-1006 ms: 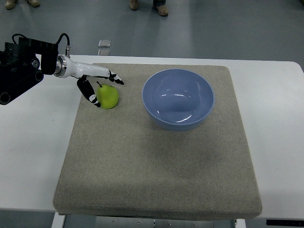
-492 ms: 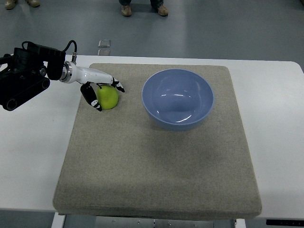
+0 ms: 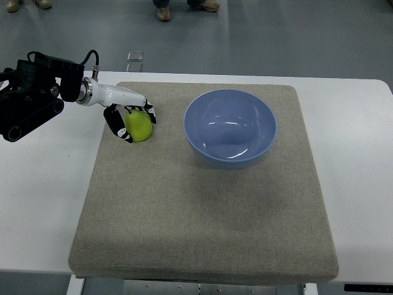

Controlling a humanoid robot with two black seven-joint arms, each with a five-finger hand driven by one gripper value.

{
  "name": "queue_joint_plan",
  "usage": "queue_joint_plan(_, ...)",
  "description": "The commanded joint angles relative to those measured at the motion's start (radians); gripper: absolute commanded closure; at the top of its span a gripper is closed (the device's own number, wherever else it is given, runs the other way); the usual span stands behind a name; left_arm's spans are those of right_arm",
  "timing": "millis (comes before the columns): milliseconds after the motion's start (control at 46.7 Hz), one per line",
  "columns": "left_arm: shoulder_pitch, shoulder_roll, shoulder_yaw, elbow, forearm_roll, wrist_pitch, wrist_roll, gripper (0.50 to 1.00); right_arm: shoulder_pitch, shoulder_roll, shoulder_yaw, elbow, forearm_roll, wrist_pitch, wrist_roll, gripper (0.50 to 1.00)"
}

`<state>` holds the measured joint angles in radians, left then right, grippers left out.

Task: Place pear in bowl with left hand
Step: 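Close the left hand fingers around the green pear, then lift the pear up off the pad with the left hand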

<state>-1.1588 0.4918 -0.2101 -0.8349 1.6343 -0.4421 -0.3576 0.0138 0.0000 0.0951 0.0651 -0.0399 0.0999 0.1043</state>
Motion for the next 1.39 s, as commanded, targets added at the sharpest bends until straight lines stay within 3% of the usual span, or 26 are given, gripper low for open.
queue_joint_plan(0, 0.001, 0.001, 0.0, 0.002, -0.001, 0.0, 0.0, 0.844, 0.0, 0.0, 0.0, 0.001, 0.0, 0.0, 0.0, 0.574)
queue_joint_plan(128, 0.001, 0.001, 0.0, 0.003, -0.001, 0.0, 0.0, 1.0, 0.0, 0.0, 0.0, 0.001, -0.001, 0.0, 0.0, 0.574)
queue_joint_plan(749, -0.015, 0.002, -0.022, 0.005, -0.037, 0.0, -0.015, 1.0, 0.0, 0.0, 0.0, -0.001, 0.0, 0.0, 0.0, 0.574)
queue_joint_plan(1370, -0.19, 0.021, -0.031, 0.003, -0.209, -0.001, -0.015, 1.0, 0.0, 0.0, 0.0, -0.001, 0.0, 0.0, 0.0, 0.574)
